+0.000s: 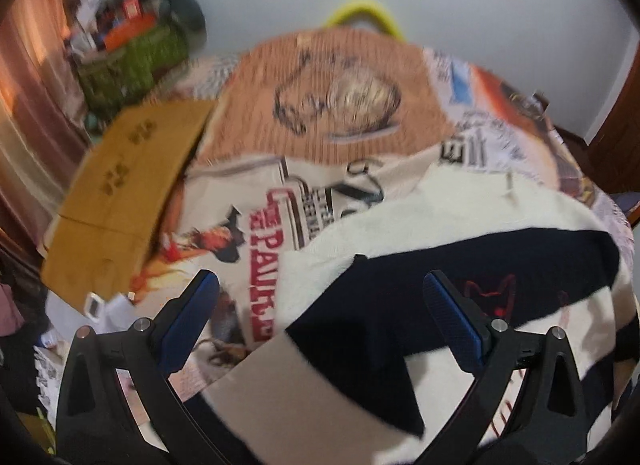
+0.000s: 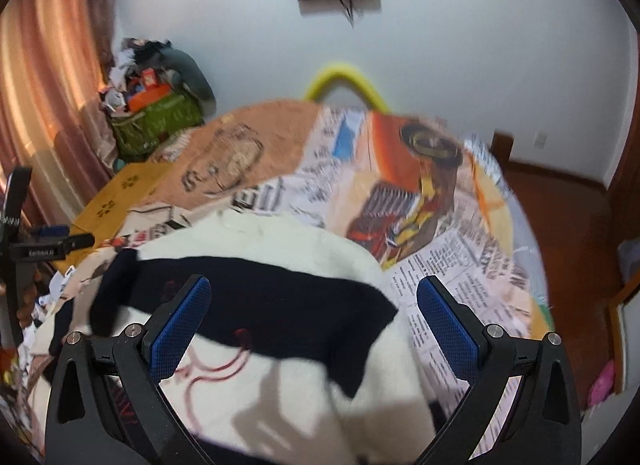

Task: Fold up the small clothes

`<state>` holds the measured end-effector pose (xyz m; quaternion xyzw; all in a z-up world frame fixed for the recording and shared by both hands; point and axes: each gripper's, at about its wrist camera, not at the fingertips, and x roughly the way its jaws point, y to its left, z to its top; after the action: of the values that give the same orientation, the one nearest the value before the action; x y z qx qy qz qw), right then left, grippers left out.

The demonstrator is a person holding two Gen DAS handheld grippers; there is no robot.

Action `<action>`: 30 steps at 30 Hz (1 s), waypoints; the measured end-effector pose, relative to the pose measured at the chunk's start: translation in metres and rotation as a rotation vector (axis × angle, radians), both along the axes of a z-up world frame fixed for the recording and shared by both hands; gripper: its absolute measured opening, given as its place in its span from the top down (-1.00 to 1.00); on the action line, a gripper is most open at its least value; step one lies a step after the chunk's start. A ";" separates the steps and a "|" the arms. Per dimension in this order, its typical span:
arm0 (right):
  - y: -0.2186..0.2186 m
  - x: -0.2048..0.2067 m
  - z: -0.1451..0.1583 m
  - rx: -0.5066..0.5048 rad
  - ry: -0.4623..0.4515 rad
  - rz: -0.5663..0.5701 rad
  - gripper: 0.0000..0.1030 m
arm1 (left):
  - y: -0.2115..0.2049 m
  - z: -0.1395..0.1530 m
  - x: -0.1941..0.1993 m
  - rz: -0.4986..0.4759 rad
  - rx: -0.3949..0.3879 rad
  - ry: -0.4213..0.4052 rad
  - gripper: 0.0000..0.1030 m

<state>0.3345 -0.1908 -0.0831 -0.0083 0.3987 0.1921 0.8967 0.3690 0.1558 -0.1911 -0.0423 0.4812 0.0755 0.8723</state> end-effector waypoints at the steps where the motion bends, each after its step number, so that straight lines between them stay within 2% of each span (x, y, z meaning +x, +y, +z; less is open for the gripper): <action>1: -0.001 0.011 -0.007 -0.003 0.031 -0.004 -0.98 | 0.004 -0.011 0.008 0.002 -0.018 0.025 -0.99; 3: 0.000 0.028 -0.019 -0.016 0.071 -0.002 -0.80 | 0.011 -0.031 0.023 0.005 -0.050 0.074 -0.96; 6: 0.006 0.054 -0.038 -0.030 0.142 0.014 -0.57 | 0.020 -0.059 0.036 0.037 -0.111 0.150 -0.67; 8: 0.010 0.063 -0.051 -0.046 0.184 0.018 -0.42 | 0.027 -0.077 0.042 0.047 -0.197 0.201 -0.47; 10: 0.014 0.073 -0.064 -0.076 0.212 0.035 -0.07 | 0.029 -0.085 0.044 0.060 -0.214 0.208 -0.41; 11: 0.017 0.074 -0.070 -0.100 0.229 0.051 0.23 | 0.028 -0.085 0.043 0.062 -0.196 0.206 -0.34; 12: 0.020 0.072 -0.073 -0.134 0.217 0.058 0.44 | 0.026 -0.084 0.042 0.048 -0.175 0.193 -0.29; 13: 0.022 0.071 -0.073 -0.165 0.186 0.065 0.54 | 0.022 -0.084 0.042 0.029 -0.155 0.187 -0.14; 14: 0.022 0.069 -0.073 -0.179 0.169 0.077 0.73 | 0.021 -0.083 0.042 0.020 -0.143 0.184 0.07; 15: 0.020 0.063 -0.072 -0.185 0.157 0.090 0.74 | 0.017 -0.081 0.042 0.008 -0.121 0.181 0.19; 16: 0.019 0.061 -0.072 -0.185 0.149 0.093 0.76 | 0.015 -0.081 0.044 0.001 -0.109 0.181 0.43; 17: 0.016 0.058 -0.070 -0.189 0.140 0.097 0.77 | 0.011 -0.078 0.045 -0.009 -0.099 0.181 0.57; 18: 0.012 0.054 -0.068 -0.199 0.122 0.095 0.78 | 0.007 -0.073 0.046 -0.020 -0.094 0.168 0.62; 21: -0.004 0.049 -0.060 -0.213 0.091 0.067 0.79 | -0.003 -0.060 0.056 -0.050 -0.082 0.138 0.98; 24: -0.022 0.054 -0.056 -0.234 0.099 0.027 0.79 | -0.009 -0.054 0.070 -0.040 -0.065 0.130 0.98; 28: -0.025 0.060 -0.060 -0.294 0.130 -0.018 0.75 | -0.018 -0.062 0.079 -0.032 0.061 0.159 0.98; 30: -0.023 0.051 -0.054 -0.291 0.113 -0.006 0.66 | -0.019 -0.059 0.071 -0.048 0.057 0.154 0.97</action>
<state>0.3860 -0.2137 -0.1375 -0.1260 0.4722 0.1297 0.8628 0.4395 0.1371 -0.2499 0.0001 0.5452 0.0713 0.8352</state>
